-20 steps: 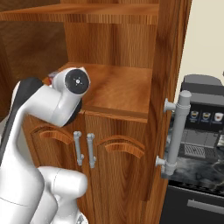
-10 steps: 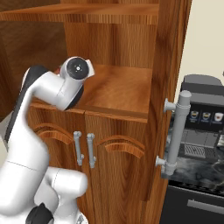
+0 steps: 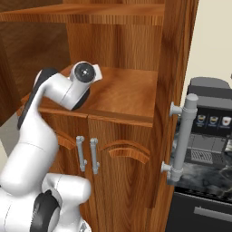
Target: Pick the juice, can, juice from the counter and place them in the open cabinet.
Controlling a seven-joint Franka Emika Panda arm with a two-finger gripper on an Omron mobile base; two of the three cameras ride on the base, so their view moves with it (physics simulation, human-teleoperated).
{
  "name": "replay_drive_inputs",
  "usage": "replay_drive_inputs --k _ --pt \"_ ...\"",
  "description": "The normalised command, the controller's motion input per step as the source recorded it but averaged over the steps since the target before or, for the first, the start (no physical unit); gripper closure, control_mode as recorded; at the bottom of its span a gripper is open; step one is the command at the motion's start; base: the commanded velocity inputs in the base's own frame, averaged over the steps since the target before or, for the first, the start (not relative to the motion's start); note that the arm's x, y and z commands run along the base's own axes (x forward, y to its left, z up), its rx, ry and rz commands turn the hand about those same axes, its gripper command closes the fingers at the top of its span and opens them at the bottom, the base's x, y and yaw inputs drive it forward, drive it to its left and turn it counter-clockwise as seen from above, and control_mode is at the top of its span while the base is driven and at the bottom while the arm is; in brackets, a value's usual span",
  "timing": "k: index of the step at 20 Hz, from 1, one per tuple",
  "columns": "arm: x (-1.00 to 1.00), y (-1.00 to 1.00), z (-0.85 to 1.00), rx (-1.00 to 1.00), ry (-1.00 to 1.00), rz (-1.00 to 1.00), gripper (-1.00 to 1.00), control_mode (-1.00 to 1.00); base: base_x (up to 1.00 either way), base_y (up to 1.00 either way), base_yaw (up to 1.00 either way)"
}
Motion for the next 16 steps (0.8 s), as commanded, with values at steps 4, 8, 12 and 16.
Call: replay_drive_inputs --k 4,8,12,16 --pt "0.60 0.00 -0.20 0.08 0.00 -0.01 1.00 -1.00 0.00 0.00 0.00" --pt "0.46 0.00 -0.15 0.10 0.00 0.00 1.00 -1.00 0.00 0.00 0.00" --pt "0.34 0.00 -0.12 0.10 0.00 0.00 1.00 -1.00 0.00 0.00 0.00" --pt "0.44 0.01 -0.06 0.01 0.00 0.00 1.00 -1.00 0.00 0.00 0.00"
